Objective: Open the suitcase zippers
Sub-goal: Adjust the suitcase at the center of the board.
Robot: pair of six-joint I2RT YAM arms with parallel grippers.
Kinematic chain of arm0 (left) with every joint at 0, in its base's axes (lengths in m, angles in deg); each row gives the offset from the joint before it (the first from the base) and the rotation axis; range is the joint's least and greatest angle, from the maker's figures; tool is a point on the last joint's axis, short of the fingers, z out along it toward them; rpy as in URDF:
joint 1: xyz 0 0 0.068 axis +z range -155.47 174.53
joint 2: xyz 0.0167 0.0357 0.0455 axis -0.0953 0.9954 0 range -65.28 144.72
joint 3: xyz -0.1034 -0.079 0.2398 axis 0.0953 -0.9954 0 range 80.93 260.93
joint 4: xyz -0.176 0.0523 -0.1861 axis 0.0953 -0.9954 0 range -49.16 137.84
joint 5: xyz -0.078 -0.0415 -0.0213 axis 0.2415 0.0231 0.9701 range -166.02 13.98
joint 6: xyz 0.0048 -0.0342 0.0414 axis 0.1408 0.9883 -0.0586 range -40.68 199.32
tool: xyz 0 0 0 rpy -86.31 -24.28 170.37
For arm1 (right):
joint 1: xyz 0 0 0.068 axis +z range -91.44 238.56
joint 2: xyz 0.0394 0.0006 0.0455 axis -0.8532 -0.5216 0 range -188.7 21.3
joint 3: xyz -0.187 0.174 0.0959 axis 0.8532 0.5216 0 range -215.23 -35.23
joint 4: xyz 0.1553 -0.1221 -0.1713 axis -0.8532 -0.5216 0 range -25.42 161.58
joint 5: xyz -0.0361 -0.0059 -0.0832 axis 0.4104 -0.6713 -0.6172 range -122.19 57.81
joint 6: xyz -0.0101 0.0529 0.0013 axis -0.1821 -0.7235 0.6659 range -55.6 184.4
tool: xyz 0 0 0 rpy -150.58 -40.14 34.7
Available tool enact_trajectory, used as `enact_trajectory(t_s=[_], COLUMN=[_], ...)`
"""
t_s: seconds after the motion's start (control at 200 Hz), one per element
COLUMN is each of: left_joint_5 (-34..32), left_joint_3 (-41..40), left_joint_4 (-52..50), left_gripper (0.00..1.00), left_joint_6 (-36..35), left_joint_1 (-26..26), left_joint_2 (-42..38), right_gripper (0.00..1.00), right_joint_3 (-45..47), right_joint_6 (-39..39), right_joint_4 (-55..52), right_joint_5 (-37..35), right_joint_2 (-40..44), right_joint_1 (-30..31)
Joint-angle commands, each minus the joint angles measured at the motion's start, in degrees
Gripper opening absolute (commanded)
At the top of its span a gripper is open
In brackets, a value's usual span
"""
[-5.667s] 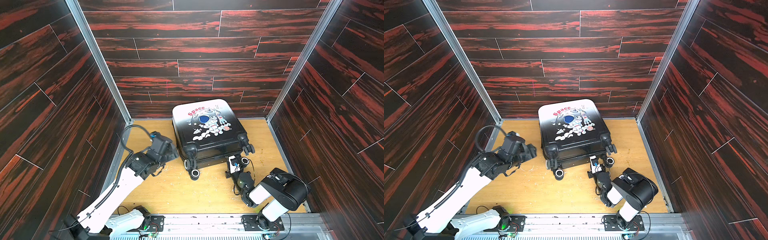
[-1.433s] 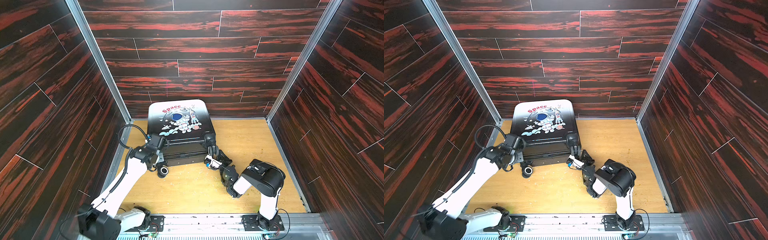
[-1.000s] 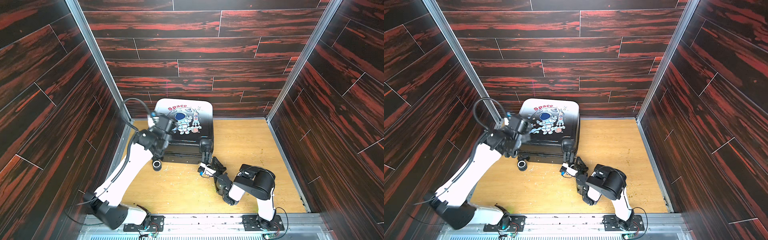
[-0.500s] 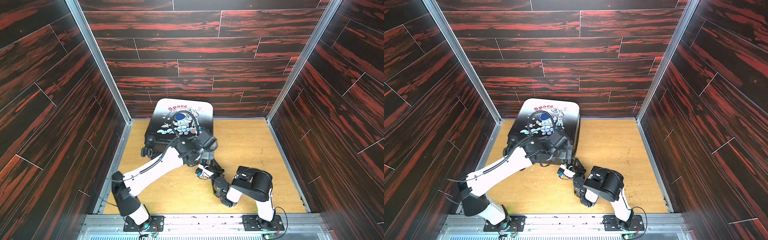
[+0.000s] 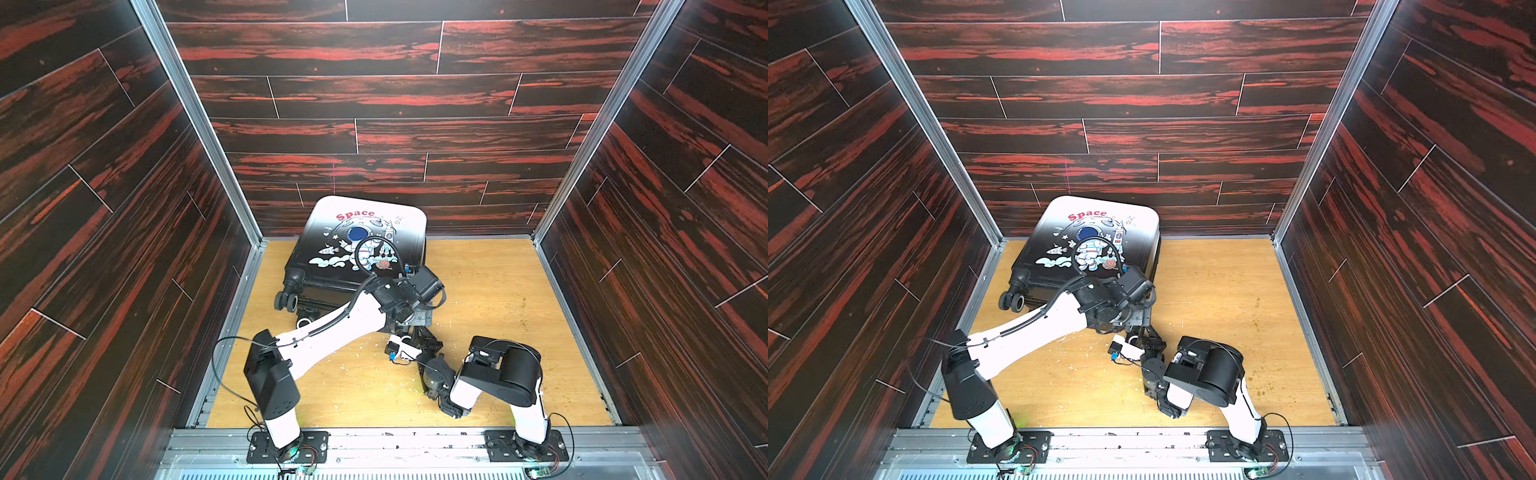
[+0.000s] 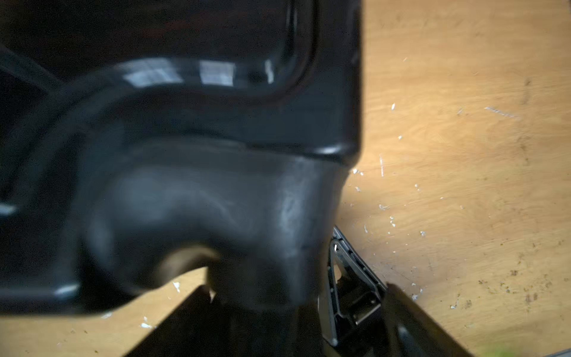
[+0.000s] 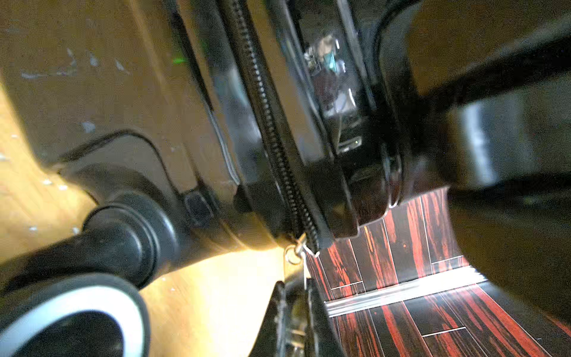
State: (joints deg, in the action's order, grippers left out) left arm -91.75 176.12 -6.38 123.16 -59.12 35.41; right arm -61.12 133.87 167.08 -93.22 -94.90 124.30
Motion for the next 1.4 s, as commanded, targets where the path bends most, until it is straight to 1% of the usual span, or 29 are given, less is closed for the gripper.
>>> enact_trajectory(t_s=[0.0, 0.075, 0.23, 0.306, 0.396, 0.446, 0.566, 0.606, 0.726, 0.847, 0.942, 1.122, 1.177, 1.398], left_joint_5=[-0.93, -2.26, -5.98, -6.15, -5.96, -5.72, -3.6, -2.66, -0.71, 0.79, 0.7, 1.31, 1.65, 3.77], left_joint_3=[-1.72, -3.72, -8.06, -9.47, -10.25, -10.81, -12.86, -13.44, -14.73, -15.74, -15.83, -16.7, -17.13, -18.21], left_joint_4=[-3.06, -2.53, -0.89, -0.2, -0.04, 0.5, 3.36, 3.99, 4.26, 5.22, 5.26, 5.42, 5.5, 5.88], left_gripper=[0.77, 0.68, 0.35, 0.22, 0.11, 0.07, 0.03, 0.0, 0.0, 0.0, 0.0, 0.0, 0.0, 0.0], left_joint_6=[0.03, -0.91, -2.17, -2.94, -3.87, -4.44, -5.48, -5.8, -6.9, -7.59, -7.97, -8.0, -8.02, -8.84], left_joint_1=[-0.19, -0.14, 0.29, 1.12, 2.24, 3.14, 5.38, 6.04, 7.3, 8.25, 8.64, 9.61, 9.77, 10.05], left_joint_2=[-0.8, -2.12, -5.9, -7.87, -10.3, -11.95, -15.57, -16.47, -18.9, -21.18, -22.5, -24.61, -25.07, -27.15], right_gripper=[0.0, 0.0, 0.0, 0.0, 0.0, 0.0, 0.0, 0.0, 0.0, 0.0, 0.0, 0.0, 0.0, 0.0], right_joint_3=[0.46, 1.33, 2.69, 3.27, 4.63, 5.0, 5.94, 6.13, 6.96, 7.08, 7.24, 8.68, 9.01, 9.43], right_joint_6=[-0.28, -1.93, -4.47, -6.15, -8.76, -9.5, -13.2, -14.42, -19.0, -25.6, -31.74, -43.24, -45.86, -51.53], right_joint_4=[-2.16, -2.19, -2.16, -2.16, -2.26, -2.16, -3.33, -3.35, -4.85, -10.5, -13.77, -16.84, -17.04, -17.02], right_joint_5=[4.6, 5.52, 6.85, 7.79, 10.14, 11.02, 14.1, 14.94, 17.8, 22.18, 25.77, 32.76, 34.07, 36.33], right_joint_2=[-1.81, -1.06, -0.78, -0.39, 0.99, 1.74, 4.36, 5.11, 8.78, 13.76, 17.19, 22.87, 23.76, 24.15], right_joint_1=[1.69, 1.84, 2.09, 2.12, 2.3, 2.38, 2.58, 2.67, 2.76, 2.78, 2.62, 0.86, 0.08, -2.64])
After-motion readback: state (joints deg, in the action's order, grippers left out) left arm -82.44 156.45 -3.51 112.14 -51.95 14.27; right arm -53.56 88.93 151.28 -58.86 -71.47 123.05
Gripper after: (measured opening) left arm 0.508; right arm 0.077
